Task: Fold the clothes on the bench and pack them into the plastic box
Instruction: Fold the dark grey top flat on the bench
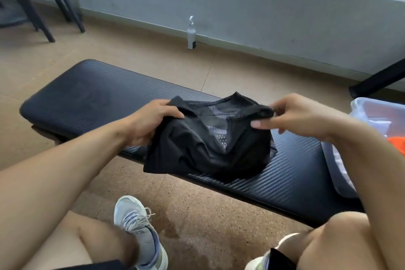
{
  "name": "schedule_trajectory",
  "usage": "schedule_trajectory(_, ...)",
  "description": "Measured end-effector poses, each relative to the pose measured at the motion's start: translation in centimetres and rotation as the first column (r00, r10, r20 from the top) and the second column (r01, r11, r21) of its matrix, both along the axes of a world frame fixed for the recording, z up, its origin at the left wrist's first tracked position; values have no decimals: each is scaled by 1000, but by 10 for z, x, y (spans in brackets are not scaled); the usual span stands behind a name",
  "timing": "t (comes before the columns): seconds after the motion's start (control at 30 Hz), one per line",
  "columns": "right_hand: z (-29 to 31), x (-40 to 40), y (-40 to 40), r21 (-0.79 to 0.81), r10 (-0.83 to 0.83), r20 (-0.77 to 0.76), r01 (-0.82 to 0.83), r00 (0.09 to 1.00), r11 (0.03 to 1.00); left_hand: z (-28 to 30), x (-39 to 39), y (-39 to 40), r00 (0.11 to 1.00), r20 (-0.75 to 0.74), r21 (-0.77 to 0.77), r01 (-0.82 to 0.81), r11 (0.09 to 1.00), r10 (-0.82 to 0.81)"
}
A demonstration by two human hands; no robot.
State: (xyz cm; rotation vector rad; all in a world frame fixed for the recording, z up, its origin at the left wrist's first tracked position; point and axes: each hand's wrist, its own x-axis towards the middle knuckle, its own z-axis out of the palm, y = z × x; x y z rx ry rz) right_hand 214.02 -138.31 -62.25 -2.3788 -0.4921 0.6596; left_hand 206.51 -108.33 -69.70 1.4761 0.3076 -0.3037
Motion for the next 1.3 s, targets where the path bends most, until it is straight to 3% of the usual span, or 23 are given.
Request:
schedule_trajectory(0.1, -11, 17, 0, 103, -202, 22, 198, 979, 975, 4, 5, 6, 965, 139, -56, -216, 975, 221)
schedule_trajectory(0.2, -24, 38, 4, 147, -342, 51, 332, 938, 932, 5, 13, 17, 919, 228, -18, -327, 945, 322)
schedule_trajectory(0.27, -32, 53, 8, 141, -393, 81, 380, 916, 914, -3, 20, 28, 910, 245, 85, -365, 927, 335)
schedule_trajectory(0.33, -42, 67, 15, 51, -415, 159, 412, 896, 910, -15, 27, 40, 916, 195, 282, -395, 875, 350)
schedule_trajectory(0.43, -70, 77, 19, -101, -393, 213, 421, 894, 902, -28, 32, 45, 935, 58, 503, -331, 799, 350)
schedule_trajectory(0.53, -97, 81, 18, -135, -404, 181, 429, 897, 893, -33, 38, 46, 951, 46, 554, -280, 784, 307)
schedule_trajectory(0.67, -93, 93, 20, 80, -507, 149, 501, 849, 862, -37, 42, 54, 960, 75, 639, -253, 726, 269)
schedule_trajectory(0.7, -91, 92, 20, 72, -503, 167, 499, 848, 864, -38, 43, 54, 963, 73, 651, -244, 719, 261)
schedule_trajectory(0.8, -92, 88, 19, -268, -344, 301, 425, 889, 864, -38, 50, 55, 966, 65, 764, -209, 611, 250)
schedule_trajectory(0.87, -93, 85, 20, -393, -296, 274, 388, 915, 834, -35, 55, 52, 974, 12, 855, -127, 502, 226)
schedule_trajectory(0.97, -96, 87, 20, -241, -365, 171, 398, 915, 885, -32, 62, 44, 981, -83, 904, 0, 429, 177)
schedule_trajectory(1.07, -101, 88, 24, 20, -478, 23, 478, 878, 878, -34, 67, 43, 978, -140, 884, 54, 465, 153)
schedule_trajectory(1.17, -89, 84, 29, 223, -473, -183, 504, 862, 834, -30, 66, 43, 983, -80, 772, -44, 634, 166)
schedule_trajectory(1.27, -76, 80, 29, 398, -388, -432, 558, 814, 728, -21, 58, 40, 975, -57, 380, -177, 908, 213)
schedule_trajectory(1.3, -71, 78, 27, 442, -369, -458, 567, 809, 695, -14, 55, 38, 973, -52, 217, -210, 953, 226)
